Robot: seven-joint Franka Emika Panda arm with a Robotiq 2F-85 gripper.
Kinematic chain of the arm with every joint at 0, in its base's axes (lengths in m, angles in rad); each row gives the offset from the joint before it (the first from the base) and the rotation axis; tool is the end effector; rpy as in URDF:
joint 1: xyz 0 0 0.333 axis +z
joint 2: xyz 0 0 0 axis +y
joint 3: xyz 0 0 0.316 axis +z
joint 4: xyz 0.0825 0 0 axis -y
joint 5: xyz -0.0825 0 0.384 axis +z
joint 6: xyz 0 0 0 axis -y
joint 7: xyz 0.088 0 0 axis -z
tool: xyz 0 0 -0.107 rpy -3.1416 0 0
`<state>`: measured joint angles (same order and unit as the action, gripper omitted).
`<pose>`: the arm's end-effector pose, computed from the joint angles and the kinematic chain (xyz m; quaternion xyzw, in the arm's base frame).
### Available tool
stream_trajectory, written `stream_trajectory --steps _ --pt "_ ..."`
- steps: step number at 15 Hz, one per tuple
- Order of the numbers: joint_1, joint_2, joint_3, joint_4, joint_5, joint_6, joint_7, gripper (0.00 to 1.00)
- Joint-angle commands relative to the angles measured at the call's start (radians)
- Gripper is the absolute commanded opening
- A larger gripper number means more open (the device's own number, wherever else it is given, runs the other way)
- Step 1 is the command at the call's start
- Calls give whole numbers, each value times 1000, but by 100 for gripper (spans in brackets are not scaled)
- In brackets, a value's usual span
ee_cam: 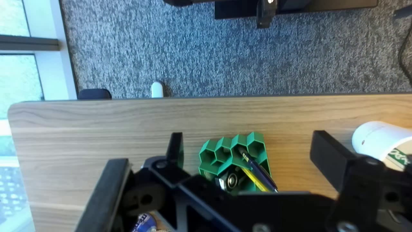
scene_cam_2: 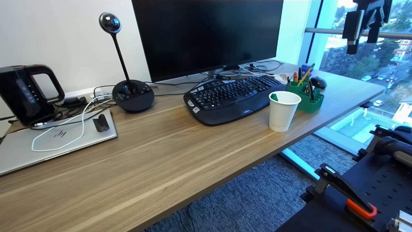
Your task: Take the maker on the stand and put it in the cup
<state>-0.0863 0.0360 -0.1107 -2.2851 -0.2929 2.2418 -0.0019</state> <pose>0.4995 -0.1082 0.3318 0.9929 -0.0016 -0.0503 0.1081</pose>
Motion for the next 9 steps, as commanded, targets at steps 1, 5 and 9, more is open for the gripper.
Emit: stream_trajectory --steps 1,5,9 --pt "-5 24 5 72 77 -187 -52 100" --pt "-14 40 0 108 159 -274 -105 100" --pt "-37 69 -4 135 279 -242 -217 100"
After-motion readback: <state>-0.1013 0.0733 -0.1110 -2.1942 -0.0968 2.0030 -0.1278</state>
